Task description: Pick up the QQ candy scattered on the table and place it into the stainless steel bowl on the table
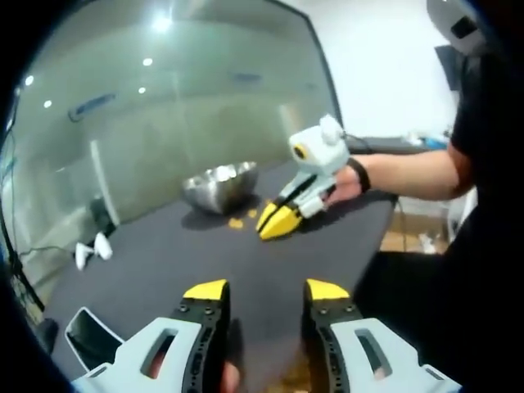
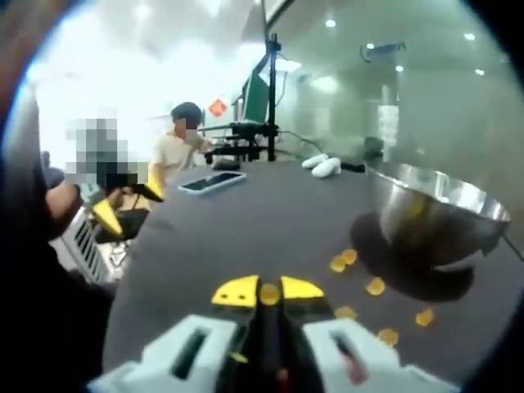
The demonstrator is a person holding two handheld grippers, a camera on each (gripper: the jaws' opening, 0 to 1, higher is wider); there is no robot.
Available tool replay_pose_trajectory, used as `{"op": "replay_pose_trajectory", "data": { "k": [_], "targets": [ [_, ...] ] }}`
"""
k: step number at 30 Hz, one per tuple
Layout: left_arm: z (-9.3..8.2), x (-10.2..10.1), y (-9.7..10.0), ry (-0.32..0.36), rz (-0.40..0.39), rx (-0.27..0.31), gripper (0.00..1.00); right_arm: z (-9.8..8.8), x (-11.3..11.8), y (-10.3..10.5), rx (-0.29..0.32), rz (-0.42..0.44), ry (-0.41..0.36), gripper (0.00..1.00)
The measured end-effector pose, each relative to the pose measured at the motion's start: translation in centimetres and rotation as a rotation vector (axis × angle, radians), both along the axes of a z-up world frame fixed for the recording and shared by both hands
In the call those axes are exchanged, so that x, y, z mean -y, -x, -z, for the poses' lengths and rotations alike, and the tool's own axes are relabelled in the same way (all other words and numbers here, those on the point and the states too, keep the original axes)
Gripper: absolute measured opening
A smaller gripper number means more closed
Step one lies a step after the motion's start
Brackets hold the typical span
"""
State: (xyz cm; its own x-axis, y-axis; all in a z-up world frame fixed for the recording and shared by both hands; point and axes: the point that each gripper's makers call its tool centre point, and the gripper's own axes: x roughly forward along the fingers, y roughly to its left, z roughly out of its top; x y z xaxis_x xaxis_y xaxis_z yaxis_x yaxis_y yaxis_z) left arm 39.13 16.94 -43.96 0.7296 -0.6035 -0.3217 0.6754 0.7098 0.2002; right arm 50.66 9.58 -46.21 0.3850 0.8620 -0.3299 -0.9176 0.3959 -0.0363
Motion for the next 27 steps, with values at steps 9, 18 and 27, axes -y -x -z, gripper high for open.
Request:
{"op": "replay_pose_trajectory", "data": {
  "k": [9,18,27],
  "targets": [
    [-0.2,-0.5,-0.1,0.024,-0.021,0.002,0.37,-7.6,5.4,-2.9,0.111,0.209,-0.139,0.09],
    [-0.6,0.2,0.1,0.019,0.005,0.012,0.37,-10.6,8.7,-6.1,0.184,0.333,-0.136,0.09],
    [-0.7,0.4,0.2,0.019,0.006,0.016,0.37,-11.8,8.1,-8.8,0.178,0.344,-0.153,0.09]
  ]
}}
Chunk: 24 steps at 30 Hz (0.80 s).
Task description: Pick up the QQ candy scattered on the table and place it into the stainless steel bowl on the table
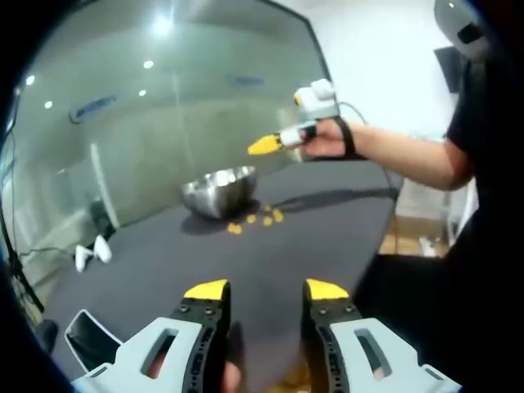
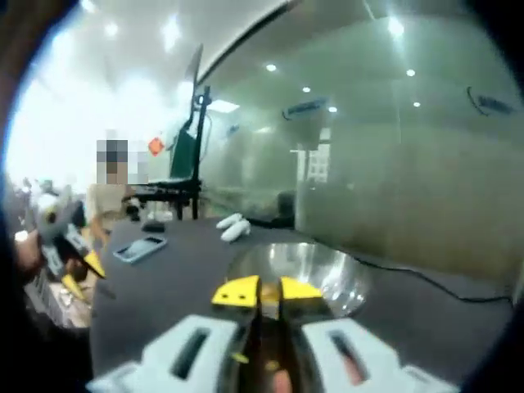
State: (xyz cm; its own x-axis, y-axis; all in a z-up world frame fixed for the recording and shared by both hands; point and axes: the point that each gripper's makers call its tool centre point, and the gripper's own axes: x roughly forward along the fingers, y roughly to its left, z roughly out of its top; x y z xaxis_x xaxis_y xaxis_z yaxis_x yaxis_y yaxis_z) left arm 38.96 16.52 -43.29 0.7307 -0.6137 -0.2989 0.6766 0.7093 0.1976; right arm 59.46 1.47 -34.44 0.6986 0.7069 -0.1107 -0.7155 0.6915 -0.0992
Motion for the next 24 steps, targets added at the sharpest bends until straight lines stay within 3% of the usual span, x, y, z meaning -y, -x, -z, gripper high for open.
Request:
{"op": "replay_pose_trajectory", "data": {
  "k": [14,17,19,24],
  "targets": [
    [-0.3,0.5,-0.2,-0.006,0.017,-0.005,0.37,0.5,-0.7,-5.5,-0.019,0.037,0.026,0.09],
    [-0.5,0.6,-0.2,-0.001,0.02,-0.002,0.37,0.5,-0.8,-5.9,-0.025,0.038,0.014,0.09],
    [-0.5,0.7,-0.2,-0.005,0.019,-0.002,0.37,0.3,-0.5,-6.4,0.002,0.062,0.015,0.09],
    [-0.4,0.7,-0.2,-0.007,0.019,-0.006,0.37,1.2,-0.7,-7.0,-0.019,0.038,0.017,0.11]
  ]
}}
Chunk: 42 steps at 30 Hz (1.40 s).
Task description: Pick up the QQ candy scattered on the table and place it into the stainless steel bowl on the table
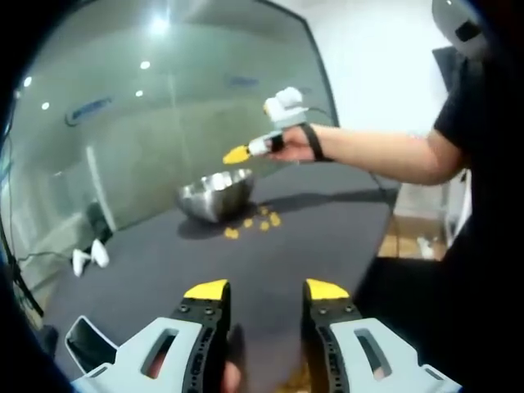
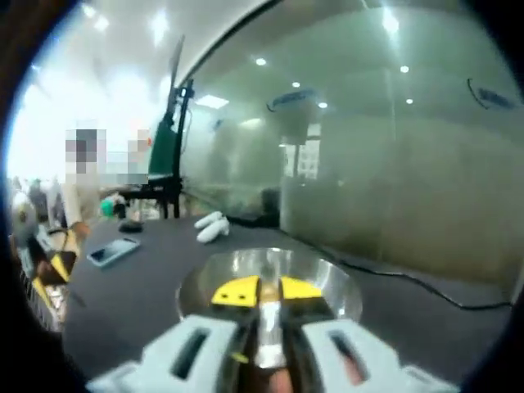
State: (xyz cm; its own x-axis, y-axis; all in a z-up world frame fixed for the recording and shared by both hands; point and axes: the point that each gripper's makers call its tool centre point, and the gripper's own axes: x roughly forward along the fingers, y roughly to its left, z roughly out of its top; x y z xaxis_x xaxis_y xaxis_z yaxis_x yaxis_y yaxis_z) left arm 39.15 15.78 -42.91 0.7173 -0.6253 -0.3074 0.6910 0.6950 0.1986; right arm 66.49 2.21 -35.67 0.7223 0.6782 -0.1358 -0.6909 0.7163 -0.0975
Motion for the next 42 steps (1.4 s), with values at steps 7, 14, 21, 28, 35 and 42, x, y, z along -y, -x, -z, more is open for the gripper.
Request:
{"op": "replay_pose_trajectory", "data": {
  "k": [7,14,21,28,35,42],
  "targets": [
    [0.1,0.4,0.0,-0.009,0.011,-0.005,0.37,-0.1,0.8,0.9,0.008,-0.002,0.003,0.21],
    [0.1,1.0,-0.1,-0.013,0.032,-0.003,0.37,-1.2,2.6,2.3,-0.002,0.007,-0.07,0.19],
    [0.1,1.4,-0.5,-0.014,0.046,-0.002,0.37,-1.5,2.9,6.8,0.005,-0.068,-0.085,0.19],
    [0.1,1.6,-0.4,-0.01,0.056,0.0,0.37,-0.6,5.1,11.3,0.035,-0.081,-0.024,0.2],
    [0.4,1.3,-0.2,-0.007,0.053,-0.004,0.37,2.7,8.3,14.6,0.04,-0.092,0.047,0.21],
    [0.3,1.6,-0.4,-0.013,0.061,-0.002,0.37,5.3,11.2,15.8,-0.019,-0.043,0.041,0.21]
  ]
}}
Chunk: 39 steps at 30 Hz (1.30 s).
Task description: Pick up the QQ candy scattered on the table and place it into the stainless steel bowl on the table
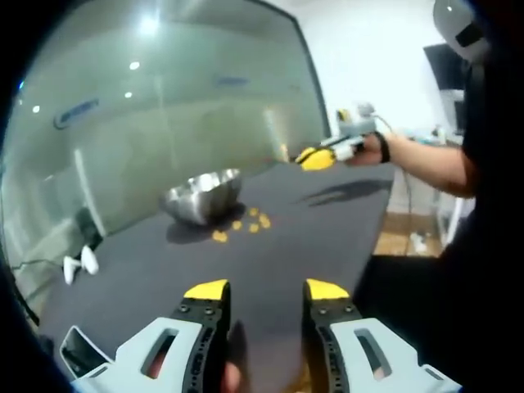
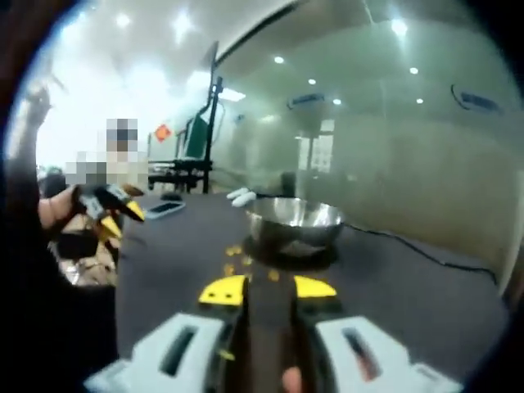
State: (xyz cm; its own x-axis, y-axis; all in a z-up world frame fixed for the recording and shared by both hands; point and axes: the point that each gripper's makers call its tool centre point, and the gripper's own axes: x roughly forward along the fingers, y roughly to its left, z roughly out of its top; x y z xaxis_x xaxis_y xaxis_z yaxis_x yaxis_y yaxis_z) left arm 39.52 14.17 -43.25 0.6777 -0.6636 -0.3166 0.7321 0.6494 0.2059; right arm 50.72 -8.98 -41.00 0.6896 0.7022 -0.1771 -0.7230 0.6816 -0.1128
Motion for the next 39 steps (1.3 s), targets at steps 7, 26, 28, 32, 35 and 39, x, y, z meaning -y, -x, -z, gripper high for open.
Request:
{"op": "replay_pose_trajectory", "data": {
  "k": [7,26,28,32,35,39],
  "targets": [
    [0.0,0.5,-0.1,-0.001,0.014,0.003,0.37,1.4,-0.1,-0.5,-0.017,0.017,0.038,0.21],
    [0.9,-0.2,0.1,-0.016,0.0,-0.013,0.37,4.6,-6.4,-4.7,-0.081,-0.073,0.121,0.21],
    [1.0,-0.2,0.4,-0.017,0.004,-0.014,0.37,4.7,-6.8,-5.1,-0.084,-0.078,0.118,0.21],
    [1.0,-0.1,0.7,-0.02,0.014,-0.01,0.37,5.2,-7.5,-6.1,-0.105,-0.083,0.108,0.21],
    [1.0,-0.4,0.7,-0.02,0.006,-0.012,0.37,5.6,-7.8,-6.9,-0.108,-0.071,0.123,0.21],
    [1.1,-0.7,0.7,-0.024,-0.005,-0.016,0.37,5.9,-8.5,-7.7,-0.115,-0.074,0.119,0.21]
  ]
}}
